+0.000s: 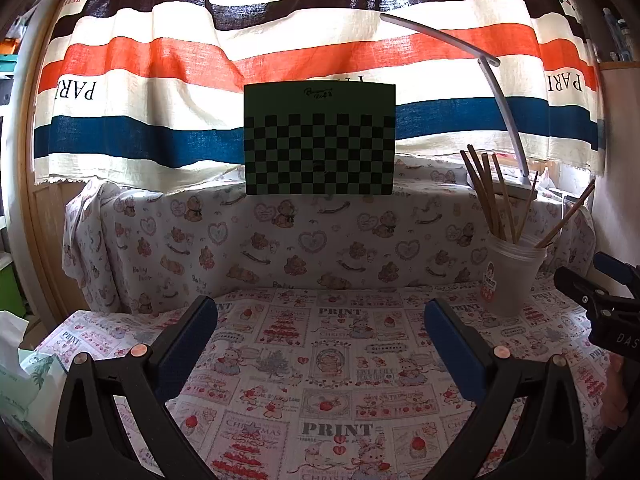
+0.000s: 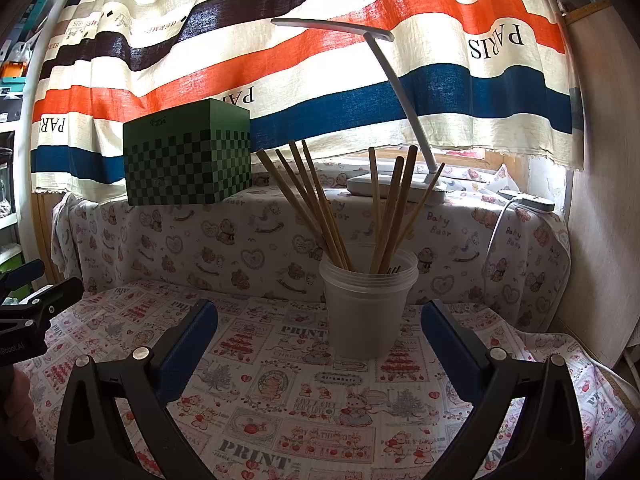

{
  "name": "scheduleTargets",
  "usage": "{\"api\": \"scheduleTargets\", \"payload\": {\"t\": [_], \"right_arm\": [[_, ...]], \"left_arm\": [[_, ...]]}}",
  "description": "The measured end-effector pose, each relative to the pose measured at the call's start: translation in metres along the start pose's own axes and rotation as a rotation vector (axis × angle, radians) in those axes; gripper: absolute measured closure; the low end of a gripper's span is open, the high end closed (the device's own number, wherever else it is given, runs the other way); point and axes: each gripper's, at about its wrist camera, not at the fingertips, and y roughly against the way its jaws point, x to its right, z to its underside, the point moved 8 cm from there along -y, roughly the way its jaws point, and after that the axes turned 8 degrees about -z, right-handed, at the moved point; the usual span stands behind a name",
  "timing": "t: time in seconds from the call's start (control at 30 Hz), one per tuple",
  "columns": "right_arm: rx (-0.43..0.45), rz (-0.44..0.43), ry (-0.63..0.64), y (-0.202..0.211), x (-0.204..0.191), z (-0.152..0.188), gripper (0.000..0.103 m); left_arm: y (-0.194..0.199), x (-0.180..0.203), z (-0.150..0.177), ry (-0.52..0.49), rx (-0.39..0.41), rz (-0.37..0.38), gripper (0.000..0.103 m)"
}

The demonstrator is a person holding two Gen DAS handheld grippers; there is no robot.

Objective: Organize utensils

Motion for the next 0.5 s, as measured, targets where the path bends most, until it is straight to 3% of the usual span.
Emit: {"api": "scheduleTargets", "payload": {"t": [0.5], "right_arm": [[0.000,0.002,-0.001,0.0003,0.0006,-0.0003,0.000]], "left_arm": [[-0.0003,-0.0034,0.0009,0.006,-0.002,-0.007,0.000]]}}
